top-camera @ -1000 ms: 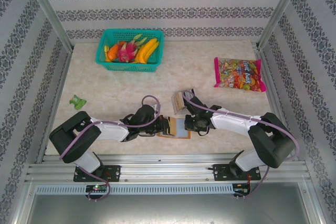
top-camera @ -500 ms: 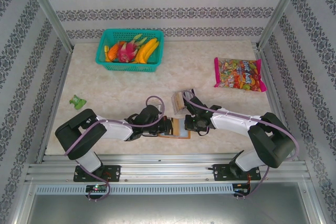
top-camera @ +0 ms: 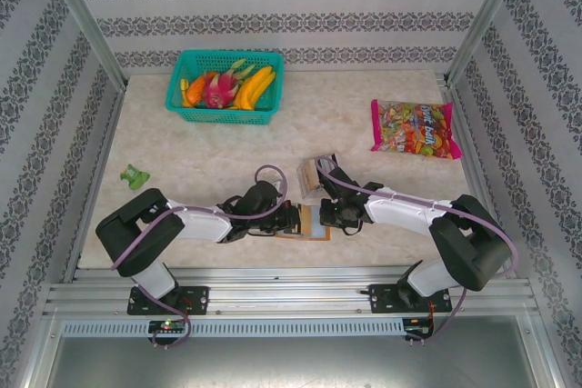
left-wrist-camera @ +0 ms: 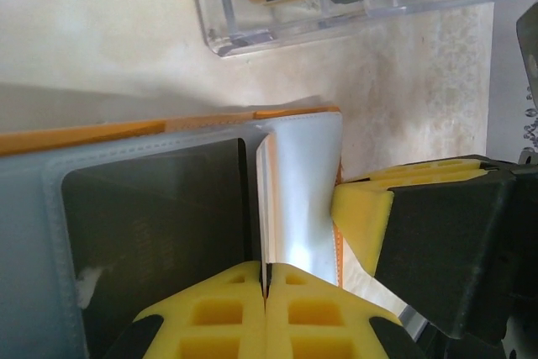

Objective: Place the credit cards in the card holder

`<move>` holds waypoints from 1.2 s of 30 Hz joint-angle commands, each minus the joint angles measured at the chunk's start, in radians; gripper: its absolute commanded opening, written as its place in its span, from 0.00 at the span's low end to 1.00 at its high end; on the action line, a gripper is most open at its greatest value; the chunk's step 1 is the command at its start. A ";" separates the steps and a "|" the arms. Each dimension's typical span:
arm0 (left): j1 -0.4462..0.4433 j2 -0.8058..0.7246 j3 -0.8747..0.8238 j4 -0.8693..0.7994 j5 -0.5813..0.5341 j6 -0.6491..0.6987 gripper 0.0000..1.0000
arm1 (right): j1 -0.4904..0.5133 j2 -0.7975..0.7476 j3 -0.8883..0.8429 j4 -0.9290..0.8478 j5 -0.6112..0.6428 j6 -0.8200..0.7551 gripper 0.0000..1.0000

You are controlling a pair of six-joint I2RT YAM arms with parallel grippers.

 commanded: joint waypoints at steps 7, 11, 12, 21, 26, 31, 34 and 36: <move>-0.036 0.036 0.055 -0.084 0.017 0.039 0.10 | -0.006 0.059 -0.041 -0.001 0.015 -0.008 0.16; -0.037 -0.019 0.044 -0.164 -0.030 0.054 0.21 | -0.007 0.060 -0.038 -0.003 0.015 -0.008 0.16; -0.036 -0.033 0.046 -0.186 -0.043 0.061 0.22 | -0.006 0.059 -0.039 -0.001 0.017 -0.008 0.16; -0.036 -0.053 0.083 -0.257 -0.058 0.099 0.19 | -0.007 0.059 -0.038 -0.003 0.013 -0.010 0.16; -0.038 -0.019 0.116 -0.257 -0.036 0.109 0.12 | -0.007 0.059 -0.034 -0.004 0.011 -0.013 0.16; -0.048 0.010 0.161 -0.292 -0.022 0.134 0.13 | -0.007 0.056 -0.032 -0.004 0.007 -0.011 0.16; -0.051 0.033 0.184 -0.314 -0.014 0.137 0.13 | -0.007 0.051 -0.035 0.001 0.006 -0.007 0.16; -0.054 0.043 0.189 -0.311 -0.010 0.134 0.13 | -0.007 0.048 -0.033 0.005 0.000 -0.007 0.17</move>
